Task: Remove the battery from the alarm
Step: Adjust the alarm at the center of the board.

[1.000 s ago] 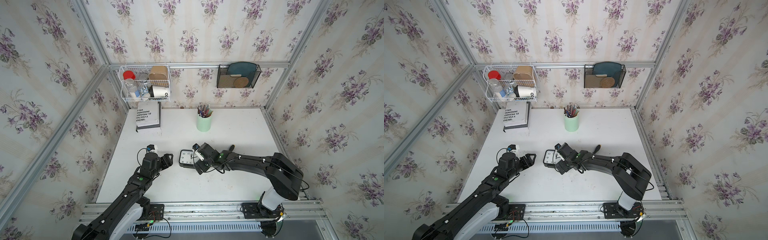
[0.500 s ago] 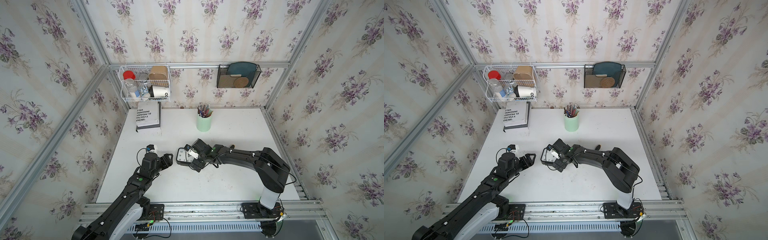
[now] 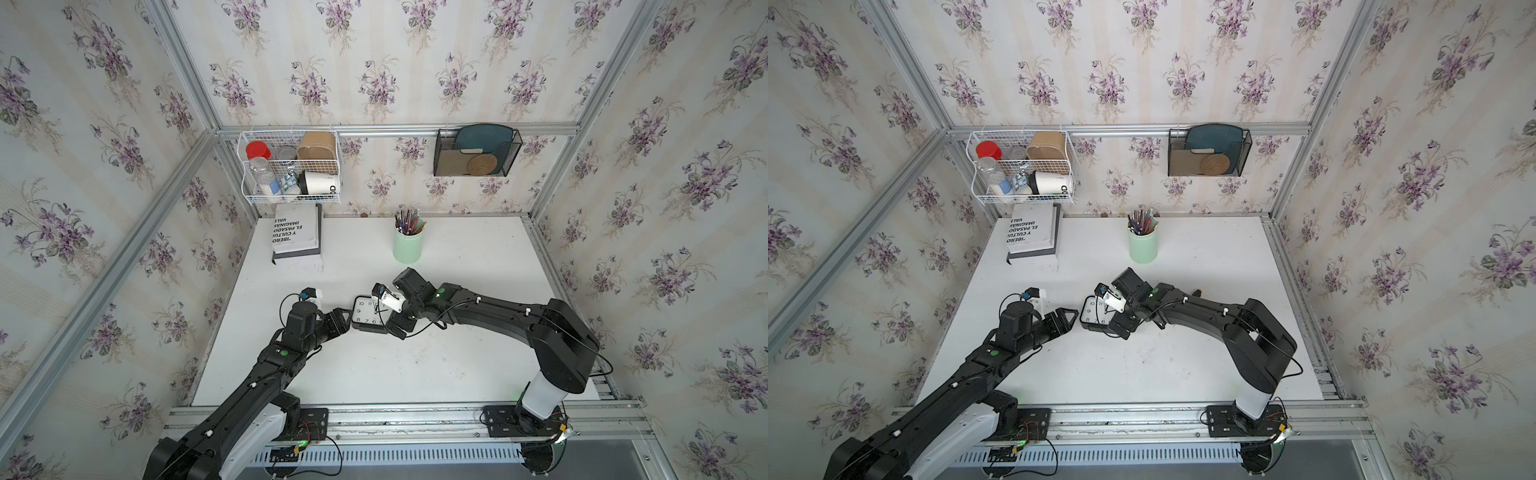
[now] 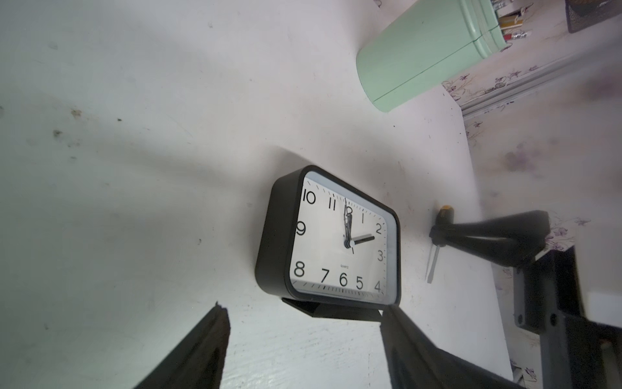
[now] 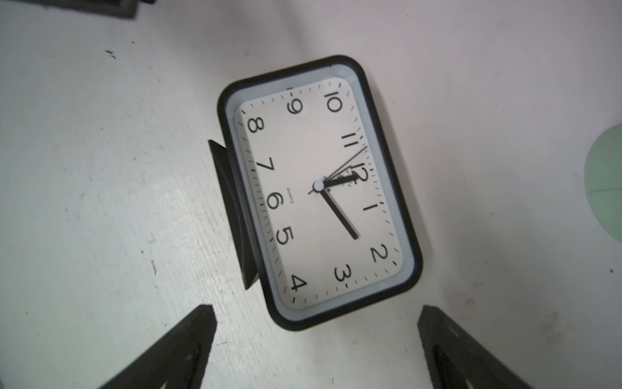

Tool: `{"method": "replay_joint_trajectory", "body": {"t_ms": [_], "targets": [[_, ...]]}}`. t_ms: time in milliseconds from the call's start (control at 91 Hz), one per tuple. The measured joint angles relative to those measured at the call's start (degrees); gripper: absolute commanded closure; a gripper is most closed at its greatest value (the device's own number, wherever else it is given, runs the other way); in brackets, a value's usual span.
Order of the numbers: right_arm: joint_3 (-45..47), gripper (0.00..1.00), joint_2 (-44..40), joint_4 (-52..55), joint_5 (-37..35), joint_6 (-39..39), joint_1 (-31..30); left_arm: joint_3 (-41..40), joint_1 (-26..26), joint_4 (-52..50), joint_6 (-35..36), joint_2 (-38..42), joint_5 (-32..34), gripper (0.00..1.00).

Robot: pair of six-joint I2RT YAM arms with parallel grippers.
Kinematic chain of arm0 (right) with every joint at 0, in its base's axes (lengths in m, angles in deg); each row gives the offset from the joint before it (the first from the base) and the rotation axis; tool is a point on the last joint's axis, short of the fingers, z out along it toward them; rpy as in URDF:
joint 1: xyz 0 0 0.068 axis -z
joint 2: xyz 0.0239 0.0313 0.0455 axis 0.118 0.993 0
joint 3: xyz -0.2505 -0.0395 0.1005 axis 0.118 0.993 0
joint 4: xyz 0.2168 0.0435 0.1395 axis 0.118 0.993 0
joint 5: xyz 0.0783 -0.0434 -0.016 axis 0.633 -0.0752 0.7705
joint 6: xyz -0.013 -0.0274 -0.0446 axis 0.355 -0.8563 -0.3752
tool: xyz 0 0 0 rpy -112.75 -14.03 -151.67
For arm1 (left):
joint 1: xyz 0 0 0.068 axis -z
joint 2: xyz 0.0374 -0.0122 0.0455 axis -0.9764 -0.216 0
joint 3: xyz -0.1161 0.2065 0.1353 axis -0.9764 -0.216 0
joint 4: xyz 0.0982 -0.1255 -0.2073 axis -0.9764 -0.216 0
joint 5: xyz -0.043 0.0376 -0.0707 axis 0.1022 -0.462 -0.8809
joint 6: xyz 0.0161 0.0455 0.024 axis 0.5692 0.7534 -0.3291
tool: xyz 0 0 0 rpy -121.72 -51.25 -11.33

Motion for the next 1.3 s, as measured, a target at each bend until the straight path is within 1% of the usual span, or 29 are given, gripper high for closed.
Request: {"method": "replay_joint_trajectory", "body": {"t_ms": [198, 396, 527, 681, 945, 1088, 1198, 1297], "targets": [[0.4, 0.0, 0.0, -1.4, 3.1, -5.6, 3.1, 0.2, 0.0, 2.0, -0.2, -3.4, -2.0, 0.26], [1.8, 0.0, 2.2, -2.4, 4.8, -11.4, 3.5, 0.7, 0.0, 4.6, 0.1, -7.7, -3.1, 0.27], [1.9, 0.0, 3.4, -2.9, 6.5, -13.0, 4.3, 1.6, 0.0, 6.0, 0.5, -10.3, -4.0, 0.28], [1.2, 0.0, 5.0, -4.2, 6.3, -14.6, 4.3, 1.9, 0.0, 6.7, 0.7, -12.4, -4.3, 0.28], [-2.1, 0.0, 8.2, -5.1, 5.7, -16.2, 4.3, 2.0, -0.1, 9.1, 1.2, -15.4, -4.3, 0.31], [-1.4, 0.0, 5.8, -4.3, 4.9, -16.2, 4.6, 3.0, -0.2, 9.2, 1.5, -17.0, -3.7, 0.33], [-2.1, 0.0, 5.0, -4.1, 6.5, -15.7, 7.0, 3.4, -0.3, 9.4, 1.8, -18.0, -2.6, 0.34], [-1.7, 0.0, 3.5, -5.1, 10.2, -11.6, 10.0, 3.5, -0.4, 9.5, 2.1, -18.7, -2.4, 0.34]]}}
